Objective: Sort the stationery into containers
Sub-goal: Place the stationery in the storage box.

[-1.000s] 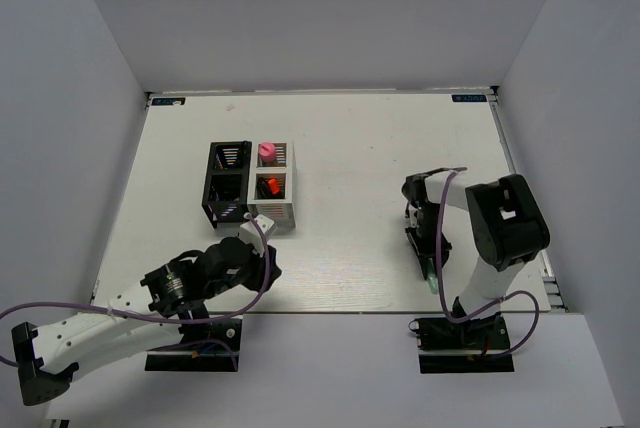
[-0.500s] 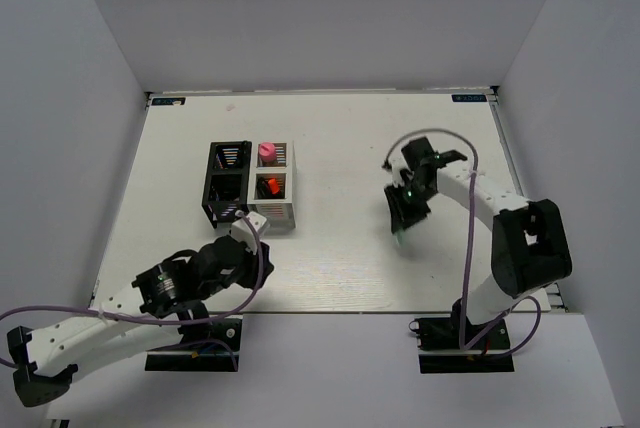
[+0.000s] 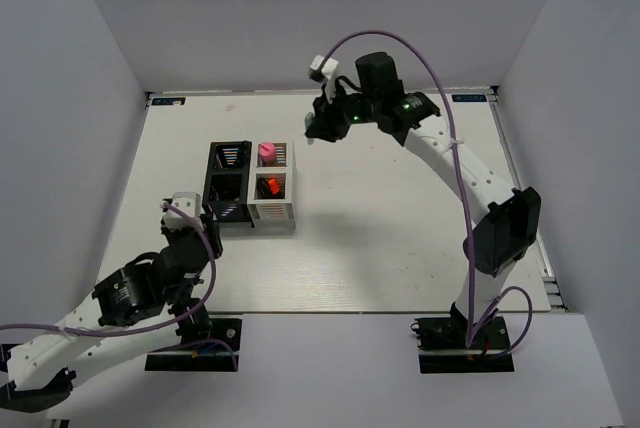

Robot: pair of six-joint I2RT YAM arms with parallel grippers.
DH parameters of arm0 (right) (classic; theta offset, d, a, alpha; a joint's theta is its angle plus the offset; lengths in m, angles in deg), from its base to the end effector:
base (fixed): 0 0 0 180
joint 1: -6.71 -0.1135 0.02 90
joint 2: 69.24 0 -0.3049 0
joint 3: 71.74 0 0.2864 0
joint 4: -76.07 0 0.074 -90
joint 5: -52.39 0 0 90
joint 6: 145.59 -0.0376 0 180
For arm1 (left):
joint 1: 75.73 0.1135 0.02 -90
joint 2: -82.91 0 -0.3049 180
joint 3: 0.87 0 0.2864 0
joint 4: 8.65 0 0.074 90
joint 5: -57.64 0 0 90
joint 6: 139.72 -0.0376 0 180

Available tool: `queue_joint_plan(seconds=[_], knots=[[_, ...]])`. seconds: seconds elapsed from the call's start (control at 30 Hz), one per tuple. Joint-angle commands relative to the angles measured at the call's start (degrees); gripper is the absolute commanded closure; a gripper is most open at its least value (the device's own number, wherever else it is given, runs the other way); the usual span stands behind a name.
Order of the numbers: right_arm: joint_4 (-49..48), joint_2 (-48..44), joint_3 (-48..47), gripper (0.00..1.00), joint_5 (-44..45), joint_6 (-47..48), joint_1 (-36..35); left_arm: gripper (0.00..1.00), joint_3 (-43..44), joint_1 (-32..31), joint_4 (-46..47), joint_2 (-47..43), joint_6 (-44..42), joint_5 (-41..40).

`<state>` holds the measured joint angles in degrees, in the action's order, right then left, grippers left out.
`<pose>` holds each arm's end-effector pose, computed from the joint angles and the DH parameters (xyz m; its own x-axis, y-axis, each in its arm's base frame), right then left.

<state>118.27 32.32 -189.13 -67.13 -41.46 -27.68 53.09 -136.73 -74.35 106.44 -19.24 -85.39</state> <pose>0.3627 0.2707 0.4429 -0.1465 -0.3577 -0.9223 -0.9194 0.3933 -0.0065 0.0584 -0.0434 0.3245 -0.3477 -0.0020 -0.9376 0.0388 0.9991 -0.0165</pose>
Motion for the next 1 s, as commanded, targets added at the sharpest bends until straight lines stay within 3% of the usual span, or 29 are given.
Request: queue_joint_plan(seconds=[0.0, 0.03, 0.23, 0.4, 0.97], knots=[[-8.73, 1.27, 0.95, 1.0, -12.55, 3.71, -3.65, 0.45, 1.55, -0.27, -4.84, -0.76, 2.3, -10.24], [-13.97, 1.62, 1.06, 1.0, -15.37, 3.62, -4.1, 0.45, 1.55, -0.27, -5.02, -0.42, 2.22, -10.51], [-24.36, 11.29, -4.65, 1.0, -26.79, -0.59, -9.01, 0.45, 2.43, -0.18, -9.76, 0.82, 5.2, -11.12], [-33.52, 17.6, -6.24, 1.0, -28.75, -2.17, -11.92, 0.45, 1.2, -0.27, -8.54, -0.06, 4.25, -9.81], [-31.69, 32.73, -15.81, 1.0, -13.81, 2.48, -16.14, 0.45, -1.26, -0.09, -5.81, -0.59, 1.6, -2.87]])
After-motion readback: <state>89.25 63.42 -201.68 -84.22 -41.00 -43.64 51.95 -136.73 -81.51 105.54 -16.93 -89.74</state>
